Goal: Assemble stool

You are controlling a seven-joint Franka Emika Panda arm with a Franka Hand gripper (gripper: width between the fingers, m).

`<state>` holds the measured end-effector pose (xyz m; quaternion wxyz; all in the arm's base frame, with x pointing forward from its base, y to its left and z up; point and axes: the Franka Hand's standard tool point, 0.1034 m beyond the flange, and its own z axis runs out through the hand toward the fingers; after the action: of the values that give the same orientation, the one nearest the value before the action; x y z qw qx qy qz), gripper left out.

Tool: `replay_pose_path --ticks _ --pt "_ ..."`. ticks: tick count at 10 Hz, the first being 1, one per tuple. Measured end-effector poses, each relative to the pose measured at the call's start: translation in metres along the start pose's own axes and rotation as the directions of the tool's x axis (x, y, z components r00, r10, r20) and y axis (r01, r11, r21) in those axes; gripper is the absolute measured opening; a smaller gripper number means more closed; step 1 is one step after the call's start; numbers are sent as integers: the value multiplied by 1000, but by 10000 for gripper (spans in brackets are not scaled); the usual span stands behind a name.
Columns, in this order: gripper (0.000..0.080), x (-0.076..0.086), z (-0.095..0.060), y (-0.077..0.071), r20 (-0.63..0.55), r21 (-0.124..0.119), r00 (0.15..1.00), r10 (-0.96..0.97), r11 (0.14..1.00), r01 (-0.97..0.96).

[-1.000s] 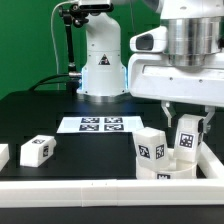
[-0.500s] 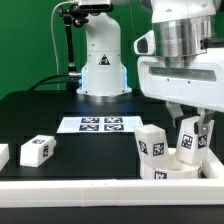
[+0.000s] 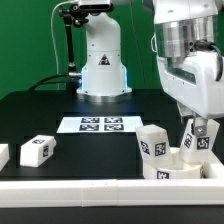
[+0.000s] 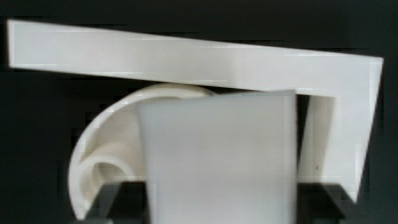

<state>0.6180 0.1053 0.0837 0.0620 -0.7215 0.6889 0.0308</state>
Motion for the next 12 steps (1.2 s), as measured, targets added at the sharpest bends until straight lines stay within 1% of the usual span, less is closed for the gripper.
replay_pose_path --ticks 1,2,3,4,5,6,7,8,9,12 --pt "343 -1 0 0 0 0 998 67 998 -67" --pt "343 -1 0 -1 7 15 989 147 989 -147" --pt "343 -1 1 -1 19 41 972 235 971 -235" --pt "343 -3 1 -1 35 58 938 345 936 -346" --pt "343 -4 2 -2 46 77 921 388 918 -390" --pt "343 -7 3 -3 65 85 875 479 871 -483" --pt "343 -8 3 -4 79 93 849 522 844 -528" --pt "343 -8 3 -5 90 99 841 533 836 -540" --pt "343 -10 3 -5 108 91 816 568 811 -577" --pt "346 -11 3 -5 115 89 819 562 815 -572"
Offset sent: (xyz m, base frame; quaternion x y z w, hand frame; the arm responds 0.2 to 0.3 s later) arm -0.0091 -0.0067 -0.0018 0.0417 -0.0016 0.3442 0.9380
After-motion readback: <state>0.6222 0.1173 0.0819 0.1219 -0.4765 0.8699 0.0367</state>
